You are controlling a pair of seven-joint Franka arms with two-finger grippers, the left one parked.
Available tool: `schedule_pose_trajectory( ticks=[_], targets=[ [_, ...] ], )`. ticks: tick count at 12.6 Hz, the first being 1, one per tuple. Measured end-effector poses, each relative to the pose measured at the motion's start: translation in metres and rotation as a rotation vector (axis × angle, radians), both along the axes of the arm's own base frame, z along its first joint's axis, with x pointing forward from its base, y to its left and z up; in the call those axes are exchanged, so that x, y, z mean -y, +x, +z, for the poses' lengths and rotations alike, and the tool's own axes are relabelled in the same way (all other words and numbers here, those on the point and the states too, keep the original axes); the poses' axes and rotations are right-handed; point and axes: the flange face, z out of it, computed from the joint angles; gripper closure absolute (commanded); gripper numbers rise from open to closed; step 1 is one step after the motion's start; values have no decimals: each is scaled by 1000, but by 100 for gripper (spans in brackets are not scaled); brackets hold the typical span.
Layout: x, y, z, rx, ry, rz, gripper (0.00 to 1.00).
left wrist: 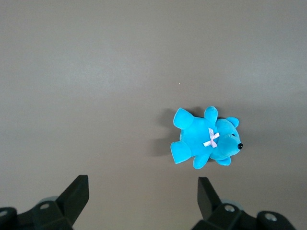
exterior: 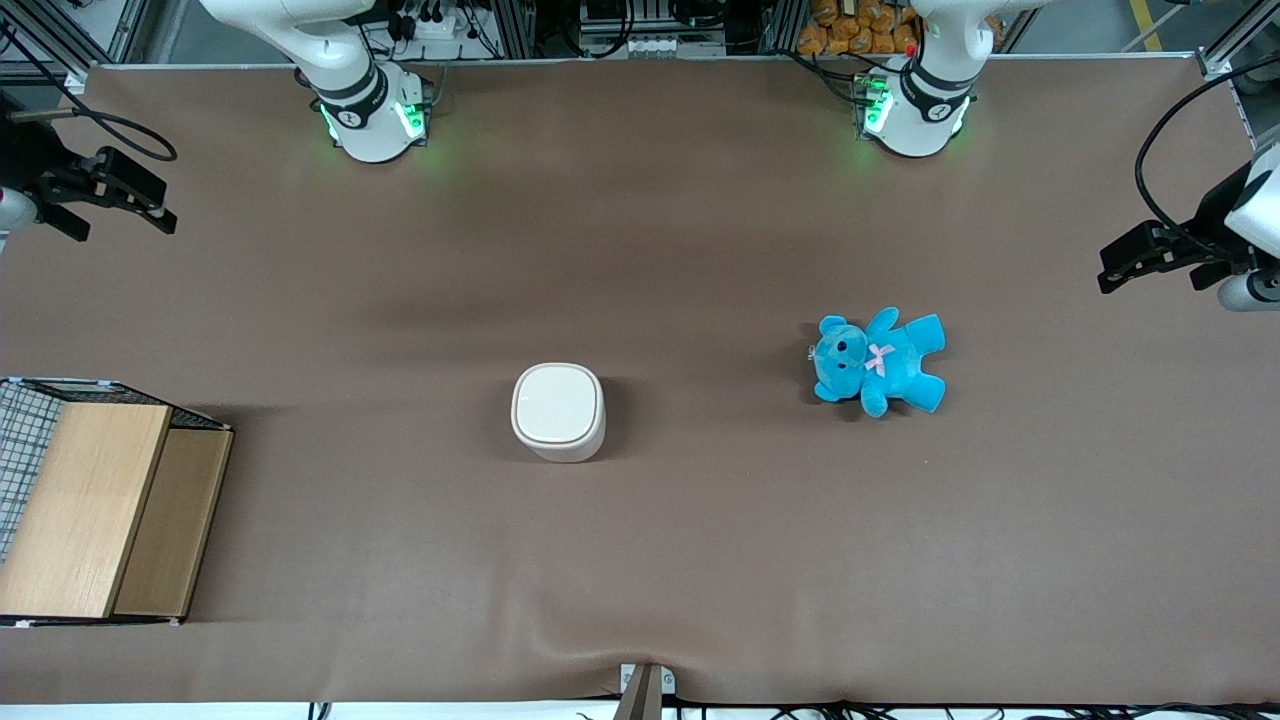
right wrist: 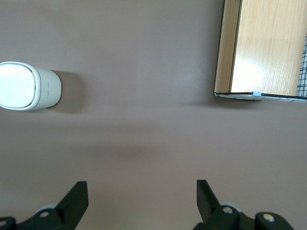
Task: Open trash can with right arm
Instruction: 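Move the right gripper over the white trash can's lid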
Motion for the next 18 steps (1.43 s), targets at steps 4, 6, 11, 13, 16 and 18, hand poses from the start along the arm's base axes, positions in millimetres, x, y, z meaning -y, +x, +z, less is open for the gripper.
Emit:
schedule_pose_trajectory(
  ticks=[4,6,11,13,16,18],
  targets=[
    [-7,1,0,6,-14,17,0],
    [-11,4,1,28,-13,23,0],
    [-92,17,-16,60,-18,154,0],
    [-144,23,-33,76,-16,182,3],
    [-221,30,-76,64,-8,155,60],
    [-267,34,-112,57,0,106,89]
  ],
)
